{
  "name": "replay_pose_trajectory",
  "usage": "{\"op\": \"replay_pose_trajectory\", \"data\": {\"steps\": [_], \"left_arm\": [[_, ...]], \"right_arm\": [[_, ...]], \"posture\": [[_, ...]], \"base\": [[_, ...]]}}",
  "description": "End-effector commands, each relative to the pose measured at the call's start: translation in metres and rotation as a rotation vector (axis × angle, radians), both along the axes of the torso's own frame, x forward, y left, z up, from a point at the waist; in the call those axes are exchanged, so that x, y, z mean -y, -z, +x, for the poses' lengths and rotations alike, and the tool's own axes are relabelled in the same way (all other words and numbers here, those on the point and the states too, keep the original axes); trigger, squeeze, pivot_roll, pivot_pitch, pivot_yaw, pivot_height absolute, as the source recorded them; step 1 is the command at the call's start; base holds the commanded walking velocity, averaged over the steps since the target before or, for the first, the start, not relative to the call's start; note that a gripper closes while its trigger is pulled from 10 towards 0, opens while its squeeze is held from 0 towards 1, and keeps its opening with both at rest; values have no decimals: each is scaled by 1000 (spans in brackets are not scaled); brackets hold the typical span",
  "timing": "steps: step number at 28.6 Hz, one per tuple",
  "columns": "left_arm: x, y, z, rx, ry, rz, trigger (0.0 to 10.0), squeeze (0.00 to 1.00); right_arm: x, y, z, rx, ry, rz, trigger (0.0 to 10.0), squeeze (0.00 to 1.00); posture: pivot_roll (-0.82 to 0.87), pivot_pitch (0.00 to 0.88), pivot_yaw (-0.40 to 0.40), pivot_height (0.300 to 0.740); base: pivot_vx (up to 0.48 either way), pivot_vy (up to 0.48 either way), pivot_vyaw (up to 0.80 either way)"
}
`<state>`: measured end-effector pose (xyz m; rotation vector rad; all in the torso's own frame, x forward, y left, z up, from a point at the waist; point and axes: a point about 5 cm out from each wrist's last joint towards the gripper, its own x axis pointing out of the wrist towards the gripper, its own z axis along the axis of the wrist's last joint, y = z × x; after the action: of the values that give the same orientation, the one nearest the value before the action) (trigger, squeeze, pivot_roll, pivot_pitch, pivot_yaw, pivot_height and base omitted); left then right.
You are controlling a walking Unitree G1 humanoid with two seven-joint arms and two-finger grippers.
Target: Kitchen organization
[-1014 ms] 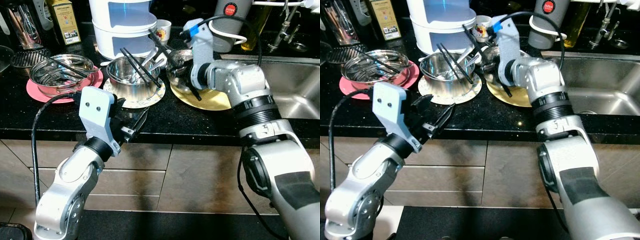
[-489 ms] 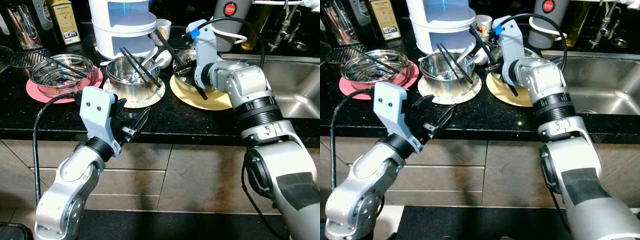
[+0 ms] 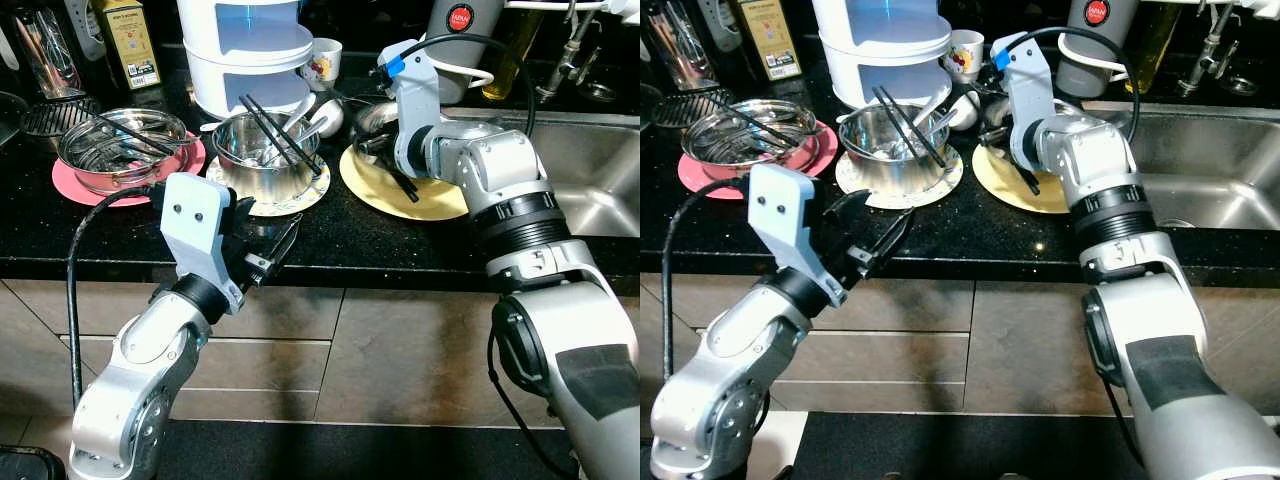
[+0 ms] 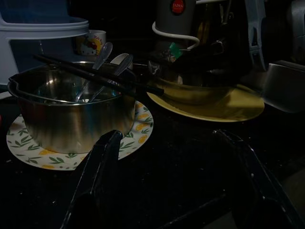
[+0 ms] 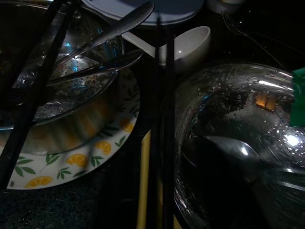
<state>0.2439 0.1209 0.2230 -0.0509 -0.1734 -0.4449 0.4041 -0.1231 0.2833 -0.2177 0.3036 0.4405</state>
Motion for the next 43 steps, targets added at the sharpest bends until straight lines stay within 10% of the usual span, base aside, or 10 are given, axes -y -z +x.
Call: {"op": "replay_pose_trajectory", "data": {"steps": [1,2,3,23,43], "left_arm": [[3,-5,-2,14,15,0,10000,0],[3,-5,-2,14,15,0,10000,0],[3,-5,-2,15,15,-1,10000,0],[5,-8,-3,23,21,-12,10000,0],[7,-15,4,56,25,-44,10000,0]], "right_arm": [[2,4,0,-11,10,-28,10000,251],[2,4,0,-11,10,-28,10000,251],[2,4,0,-14,14,-25,0,0],[-2,-7,-1,32,-4,56,0,0],[23,-16,-9,191,-3,573,0,0]], "posture": [[7,45,-55,740],[7,45,-55,740],[7,45,-55,740],[7,47,-54,740],[6,31,-36,740]], "base": [[0,0,0],[0,0,0],[0,0,0],[0,0,0],[0,0,0]]}}
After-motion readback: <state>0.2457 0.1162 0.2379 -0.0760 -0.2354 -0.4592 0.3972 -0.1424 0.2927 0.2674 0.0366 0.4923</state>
